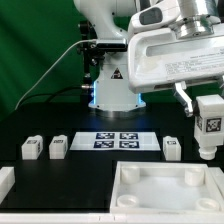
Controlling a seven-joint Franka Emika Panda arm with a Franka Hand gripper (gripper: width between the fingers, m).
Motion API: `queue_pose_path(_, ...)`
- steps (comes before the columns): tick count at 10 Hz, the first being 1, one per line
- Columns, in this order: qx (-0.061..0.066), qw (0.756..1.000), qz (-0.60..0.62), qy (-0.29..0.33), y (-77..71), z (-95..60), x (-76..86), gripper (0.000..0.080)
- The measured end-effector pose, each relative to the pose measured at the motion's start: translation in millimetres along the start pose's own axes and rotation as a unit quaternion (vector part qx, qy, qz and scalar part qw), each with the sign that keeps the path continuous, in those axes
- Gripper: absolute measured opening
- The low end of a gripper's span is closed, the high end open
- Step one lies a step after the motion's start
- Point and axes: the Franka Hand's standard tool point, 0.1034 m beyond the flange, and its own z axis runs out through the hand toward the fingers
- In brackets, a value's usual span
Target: Assemble one leg
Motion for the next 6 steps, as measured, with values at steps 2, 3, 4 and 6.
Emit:
queue_pose_path(2, -0.002, 1.000, 0.002, 0.011, 7.2, 26.7, 18.9, 0.0294)
queue_pose_path(3, -0.003, 1.000, 0.004, 0.016, 11.6, 34.3, 21.1, 0.0294)
queue_pose_path(4, -0.004, 1.000, 0.005, 0.027, 12.4, 44.6, 14.6, 0.0294)
queue_pose_path(6, -0.003, 1.000, 0.003, 0.028, 9.1, 55.7, 0.1, 0.0294)
